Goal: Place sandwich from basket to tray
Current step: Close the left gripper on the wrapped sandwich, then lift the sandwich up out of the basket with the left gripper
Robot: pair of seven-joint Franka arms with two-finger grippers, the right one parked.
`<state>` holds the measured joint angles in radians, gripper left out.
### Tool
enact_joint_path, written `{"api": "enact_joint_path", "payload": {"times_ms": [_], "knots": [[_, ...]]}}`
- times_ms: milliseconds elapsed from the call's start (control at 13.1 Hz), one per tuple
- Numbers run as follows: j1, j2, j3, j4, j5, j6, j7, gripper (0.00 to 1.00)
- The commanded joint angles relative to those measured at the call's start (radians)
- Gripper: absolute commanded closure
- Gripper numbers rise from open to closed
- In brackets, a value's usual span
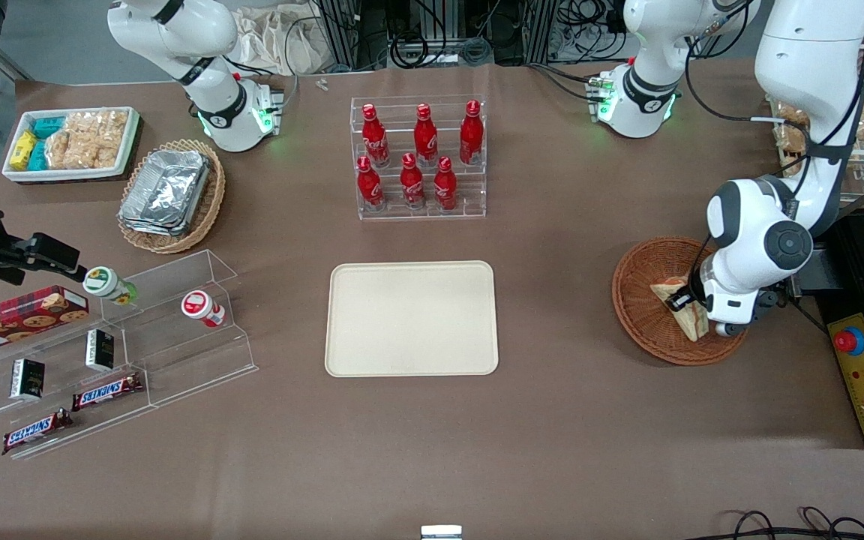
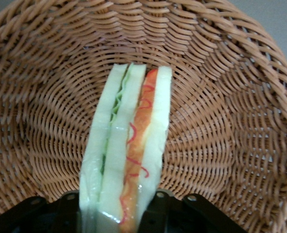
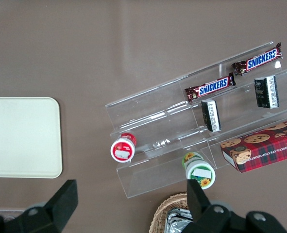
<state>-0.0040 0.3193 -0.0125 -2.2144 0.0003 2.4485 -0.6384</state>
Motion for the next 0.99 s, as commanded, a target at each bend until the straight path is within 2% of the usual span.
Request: {"api": "enact_joint_path", "payload": {"times_ms": [0,229,457,686,914], "knots": [[-0.008,-0.060,-0.012,-0.002,0.003,-0.029,-0.044,1.00],[-0.008,-0.124,-0.014,0.117,0.009,-0.349,-0.032,1.00],[-0.010,-0.189,-0.056,0.253,0.007,-0.613,-0.043,1.00],[-0.010,-0.178,-0.191,0.462,0.015,-0.876,-0.064,1.00],[-0.010,-0.137,-0.360,0.582,0.007,-0.902,-0.158,1.00]]}}
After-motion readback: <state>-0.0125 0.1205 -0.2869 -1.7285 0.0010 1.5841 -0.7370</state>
